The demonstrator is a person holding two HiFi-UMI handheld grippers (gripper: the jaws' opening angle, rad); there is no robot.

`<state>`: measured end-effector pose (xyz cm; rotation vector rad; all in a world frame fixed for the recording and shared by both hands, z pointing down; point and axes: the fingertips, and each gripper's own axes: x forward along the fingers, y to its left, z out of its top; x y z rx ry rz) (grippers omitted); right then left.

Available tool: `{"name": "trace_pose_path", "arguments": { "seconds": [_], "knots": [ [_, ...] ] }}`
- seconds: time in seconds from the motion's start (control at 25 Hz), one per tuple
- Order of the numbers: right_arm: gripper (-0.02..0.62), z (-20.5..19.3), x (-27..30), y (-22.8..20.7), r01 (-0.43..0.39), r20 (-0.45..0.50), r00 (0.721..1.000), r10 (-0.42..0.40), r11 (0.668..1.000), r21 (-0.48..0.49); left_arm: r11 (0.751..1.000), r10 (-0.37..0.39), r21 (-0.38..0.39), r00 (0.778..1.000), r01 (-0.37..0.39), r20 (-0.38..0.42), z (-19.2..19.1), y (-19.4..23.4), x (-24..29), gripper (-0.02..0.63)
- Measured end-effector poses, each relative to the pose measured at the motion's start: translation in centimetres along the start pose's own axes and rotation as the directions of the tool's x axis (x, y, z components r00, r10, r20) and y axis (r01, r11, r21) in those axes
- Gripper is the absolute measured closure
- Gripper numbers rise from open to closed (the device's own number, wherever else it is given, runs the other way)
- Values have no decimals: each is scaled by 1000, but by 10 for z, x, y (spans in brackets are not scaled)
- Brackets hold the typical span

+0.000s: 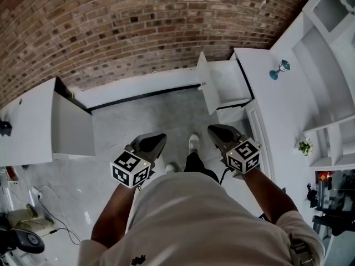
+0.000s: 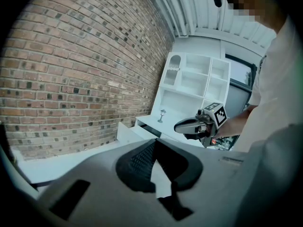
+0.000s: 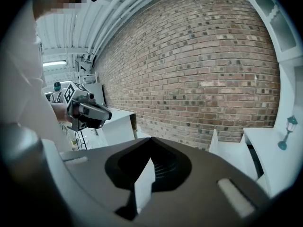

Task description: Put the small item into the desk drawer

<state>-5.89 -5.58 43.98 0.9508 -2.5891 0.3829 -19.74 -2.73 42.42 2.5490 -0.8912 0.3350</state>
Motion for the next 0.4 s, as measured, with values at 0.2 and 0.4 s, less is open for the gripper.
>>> {"name": "trace_pose_path", "arguments": {
  "seconds": [0.2,0.4],
  "knots": [
    [583,-1,2,0,-1,-4,1000,1,1000,-4,1000,-5,-7,1000,5,-2,-2,0,2,601],
    [583,-3,2,-2,-5,-10,1000,5,1000,-8,1000,-6,-13,1000,6,-4,-4,0,5,601]
  ]
}}
